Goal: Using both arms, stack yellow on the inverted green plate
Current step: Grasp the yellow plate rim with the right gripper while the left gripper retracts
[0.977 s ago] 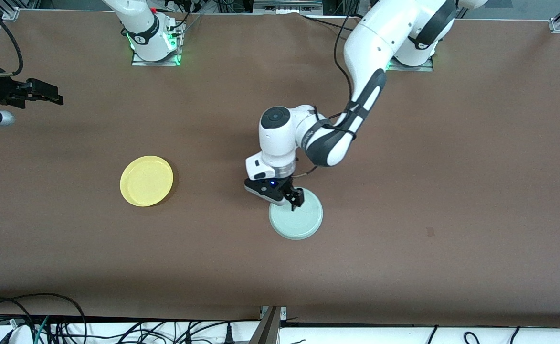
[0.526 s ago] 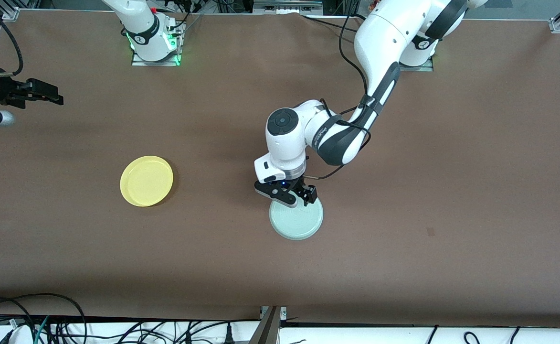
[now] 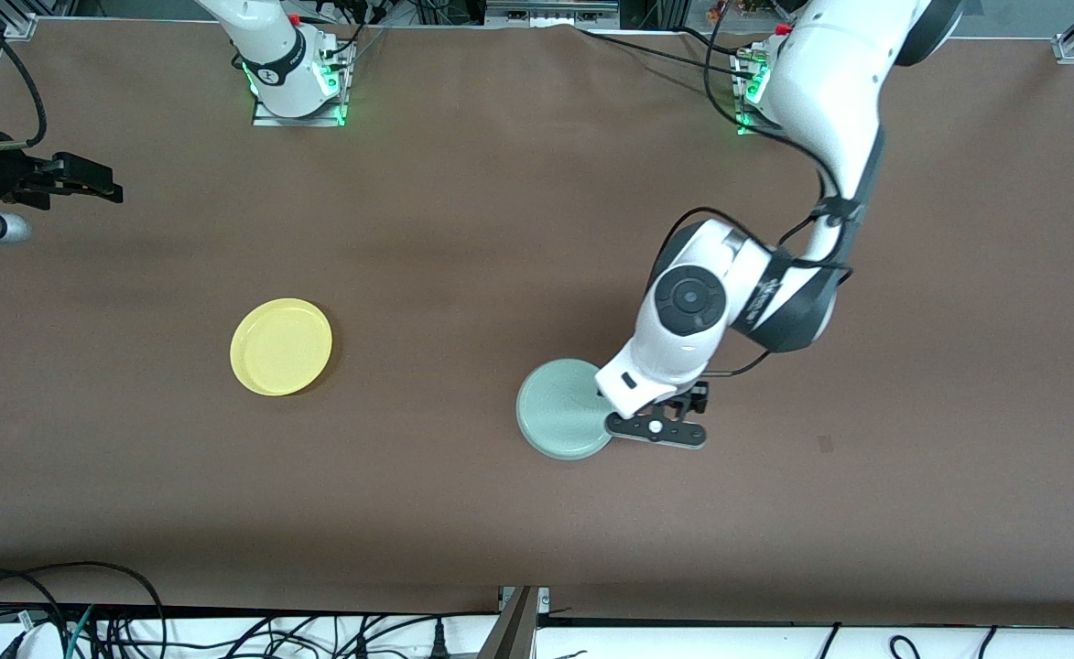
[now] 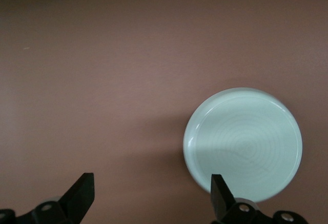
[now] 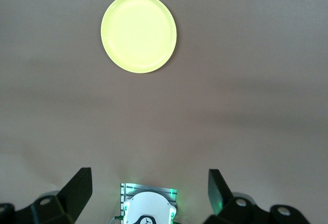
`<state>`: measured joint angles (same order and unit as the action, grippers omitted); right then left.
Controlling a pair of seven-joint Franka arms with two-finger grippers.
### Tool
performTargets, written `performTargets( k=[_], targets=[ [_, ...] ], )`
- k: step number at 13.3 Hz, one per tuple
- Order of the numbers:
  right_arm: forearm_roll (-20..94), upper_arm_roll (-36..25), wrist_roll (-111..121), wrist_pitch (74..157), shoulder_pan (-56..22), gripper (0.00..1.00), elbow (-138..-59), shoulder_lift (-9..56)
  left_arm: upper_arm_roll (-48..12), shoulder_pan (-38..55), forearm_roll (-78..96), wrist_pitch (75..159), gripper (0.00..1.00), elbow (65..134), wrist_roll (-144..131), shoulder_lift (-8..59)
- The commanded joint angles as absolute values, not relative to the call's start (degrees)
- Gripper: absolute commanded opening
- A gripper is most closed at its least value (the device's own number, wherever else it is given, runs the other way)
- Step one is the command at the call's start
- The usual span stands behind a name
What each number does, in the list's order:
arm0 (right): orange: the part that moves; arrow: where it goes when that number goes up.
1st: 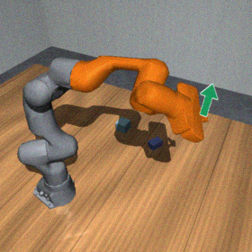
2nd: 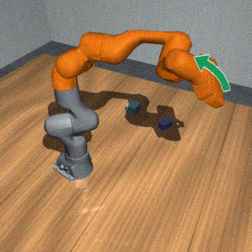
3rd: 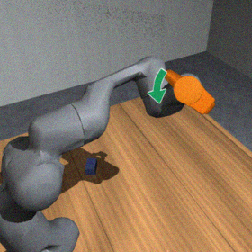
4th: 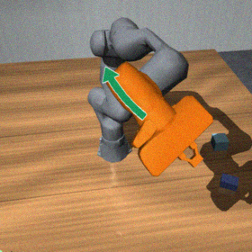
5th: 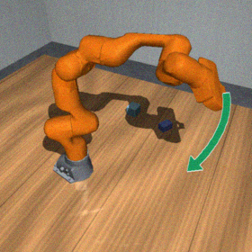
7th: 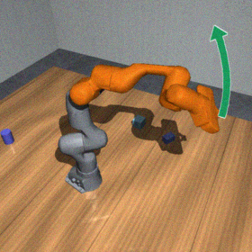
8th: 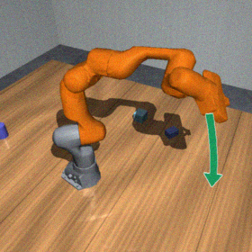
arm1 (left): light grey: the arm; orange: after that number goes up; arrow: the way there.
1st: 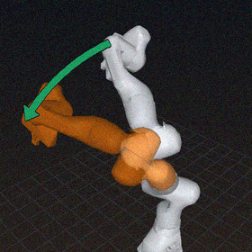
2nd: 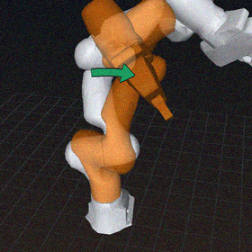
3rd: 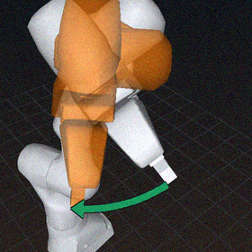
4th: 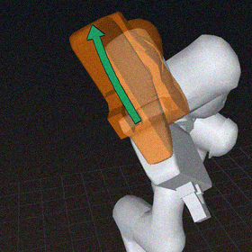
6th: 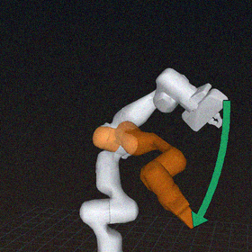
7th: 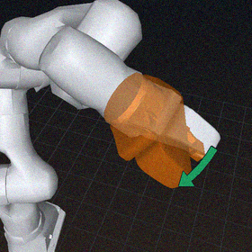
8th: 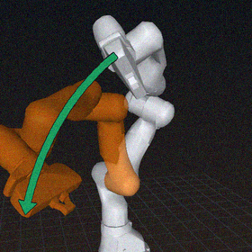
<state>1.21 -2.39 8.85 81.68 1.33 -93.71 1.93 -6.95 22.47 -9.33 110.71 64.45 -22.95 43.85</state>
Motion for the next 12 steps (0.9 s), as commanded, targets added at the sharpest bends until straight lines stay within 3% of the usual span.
performTargets(
  k=[1,6,9,12],
  targets=[
    [0.5,-2.1,8.5,81.0,1.1,1.00,-92.9,4.7,-7.5,20.2,-7.4,102.3,1.00,66.3,-21.8,35.9],
    [1.5,-2.5,9.1,83.8,1.8,1.00,-93.1,13.7,-7.5,14.7,-4.8,86.5,1.00,66.3,-13.9,25.0],
    [1.5,-2.2,9.1,93.7,1.3,1.00,-95.6,17.0,-6.9,8.9,-1.2,80.3,1.00,68.0,-8.6,19.4],
    [1.9,-1.8,8.9,105.0,0.8,1.00,-100.4,19.5,-5.8,6.1,-1.2,80.8,1.00,77.2,-6.9,11.1]
  ],
)
